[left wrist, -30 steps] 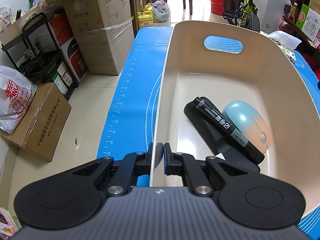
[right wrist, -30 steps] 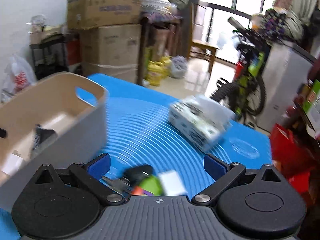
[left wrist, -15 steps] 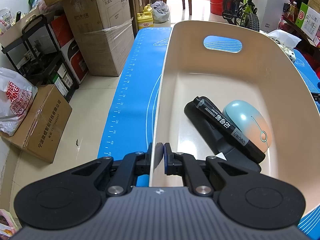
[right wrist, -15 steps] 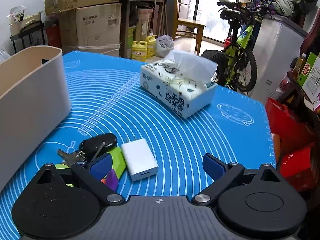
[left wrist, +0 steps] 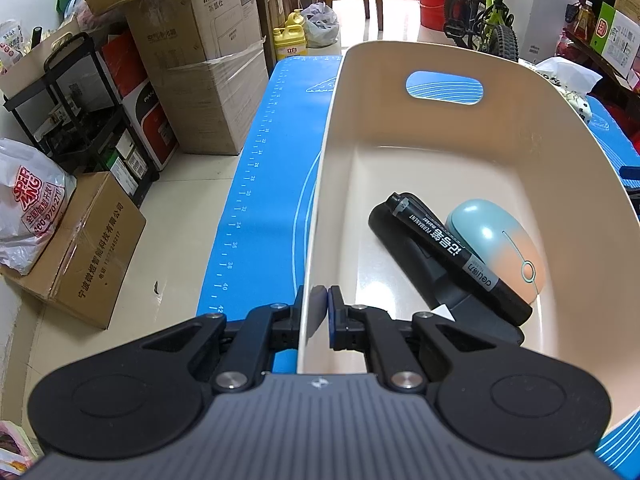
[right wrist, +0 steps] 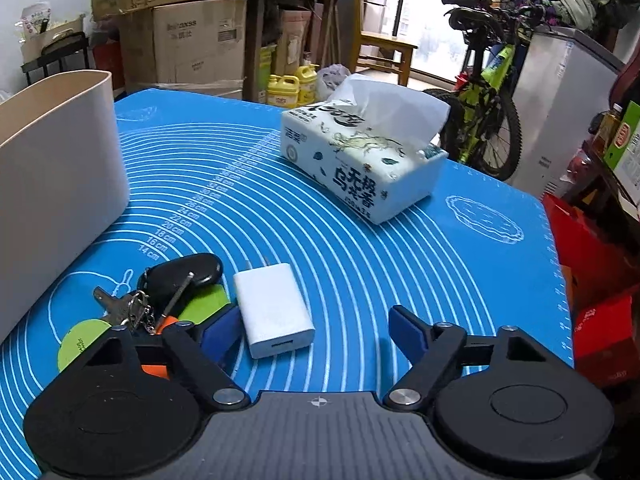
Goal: Organize rigid objects
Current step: 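Move the right gripper back to the second white charger, then grasp the white charger with the right gripper, then carry the white charger into the basket and release it, then move the right gripper back to the orange-purple toy knife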
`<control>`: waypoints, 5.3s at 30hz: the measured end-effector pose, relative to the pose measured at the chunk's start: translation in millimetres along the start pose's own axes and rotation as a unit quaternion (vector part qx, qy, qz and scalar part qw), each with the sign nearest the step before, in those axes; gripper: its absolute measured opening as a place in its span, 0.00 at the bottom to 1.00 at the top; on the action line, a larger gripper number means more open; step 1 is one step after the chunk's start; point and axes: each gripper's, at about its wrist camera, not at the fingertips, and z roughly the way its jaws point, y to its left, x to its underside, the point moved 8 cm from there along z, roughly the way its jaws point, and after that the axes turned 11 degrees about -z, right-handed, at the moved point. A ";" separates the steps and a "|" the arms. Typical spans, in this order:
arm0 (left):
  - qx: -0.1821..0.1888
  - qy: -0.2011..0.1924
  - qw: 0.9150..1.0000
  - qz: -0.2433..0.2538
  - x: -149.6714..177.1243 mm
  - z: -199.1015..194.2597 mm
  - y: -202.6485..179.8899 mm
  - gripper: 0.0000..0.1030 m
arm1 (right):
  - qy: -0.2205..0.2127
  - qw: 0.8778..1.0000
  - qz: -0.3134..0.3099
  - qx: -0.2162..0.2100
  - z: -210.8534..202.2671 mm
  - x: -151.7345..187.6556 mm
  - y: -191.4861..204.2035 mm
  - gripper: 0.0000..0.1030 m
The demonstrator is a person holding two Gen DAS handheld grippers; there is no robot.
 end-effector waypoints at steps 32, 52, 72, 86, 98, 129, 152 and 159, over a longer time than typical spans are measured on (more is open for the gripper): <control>-0.001 0.000 1.000 -0.001 0.8 -0.2 0.1 0.10 | -0.080 0.997 0.009 0.008 -69.7 -32.2 9.5 0.42; 0.000 0.000 1.000 -0.001 1.5 0.5 -1.5 0.09 | -0.175 0.977 -0.109 -0.049 -151.4 -144.0 126.4 0.42; 0.002 0.000 1.000 0.003 2.5 -0.5 -3.3 0.09 | -0.011 0.987 -0.160 -0.029 -25.8 -173.8 232.9 0.42; 0.003 0.000 1.000 0.003 2.2 -0.7 -3.0 0.09 | 0.105 0.982 -0.151 -0.039 10.4 -154.0 231.4 0.46; 0.001 -0.001 1.000 0.002 1.8 -1.6 -2.7 0.09 | 0.014 0.984 -0.172 -0.038 -30.0 -168.4 229.6 0.72; 0.000 0.002 1.000 -0.002 2.6 -1.7 -1.8 0.09 | -0.010 0.996 -0.087 0.004 -100.9 -36.1 55.1 0.94; -0.001 0.001 1.000 -0.002 2.2 -1.7 -1.1 0.10 | 0.042 0.997 -0.039 -0.046 -30.1 26.4 57.8 0.85; -0.001 0.001 1.000 -0.002 2.3 -1.7 -1.1 0.10 | 0.041 0.996 -0.017 -0.079 -34.4 27.3 59.4 0.57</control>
